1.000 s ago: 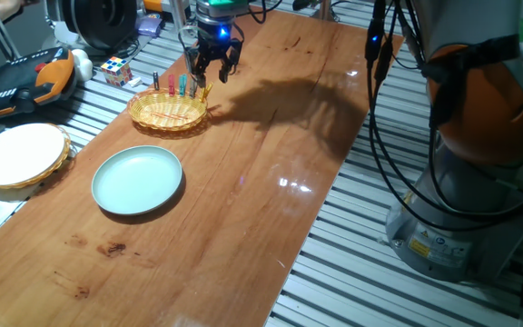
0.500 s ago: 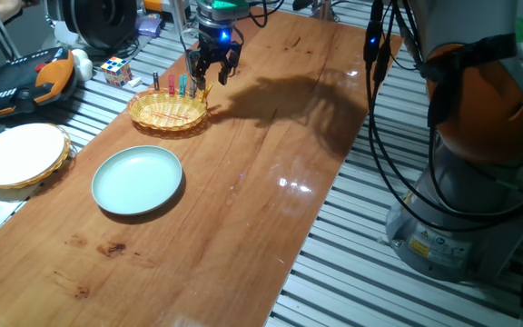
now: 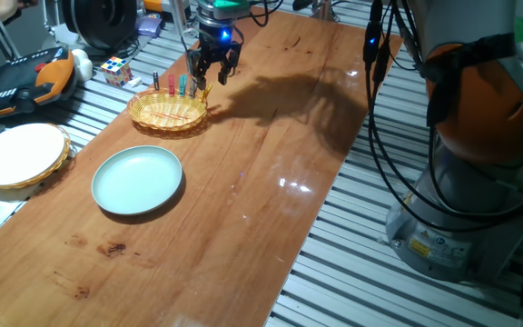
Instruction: Use a clamp
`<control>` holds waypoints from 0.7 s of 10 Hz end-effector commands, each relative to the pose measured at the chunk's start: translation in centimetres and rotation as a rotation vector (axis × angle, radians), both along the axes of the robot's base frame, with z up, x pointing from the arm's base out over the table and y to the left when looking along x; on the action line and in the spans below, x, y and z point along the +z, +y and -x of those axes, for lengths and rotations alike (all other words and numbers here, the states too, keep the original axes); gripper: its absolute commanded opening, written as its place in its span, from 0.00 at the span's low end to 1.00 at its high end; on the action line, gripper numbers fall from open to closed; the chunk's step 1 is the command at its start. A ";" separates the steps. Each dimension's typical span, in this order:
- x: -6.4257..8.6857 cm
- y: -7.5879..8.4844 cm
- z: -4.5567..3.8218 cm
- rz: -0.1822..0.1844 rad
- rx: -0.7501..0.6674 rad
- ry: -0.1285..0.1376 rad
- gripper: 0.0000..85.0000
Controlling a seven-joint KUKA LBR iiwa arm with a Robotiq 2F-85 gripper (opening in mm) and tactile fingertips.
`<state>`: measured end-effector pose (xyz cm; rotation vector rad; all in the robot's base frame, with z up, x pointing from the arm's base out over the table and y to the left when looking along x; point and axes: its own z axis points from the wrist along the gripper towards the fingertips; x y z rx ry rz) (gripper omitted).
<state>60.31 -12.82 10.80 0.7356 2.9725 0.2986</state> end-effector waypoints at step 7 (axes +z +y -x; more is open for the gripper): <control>-0.2 -0.5 -0.20 0.023 0.022 -0.020 0.68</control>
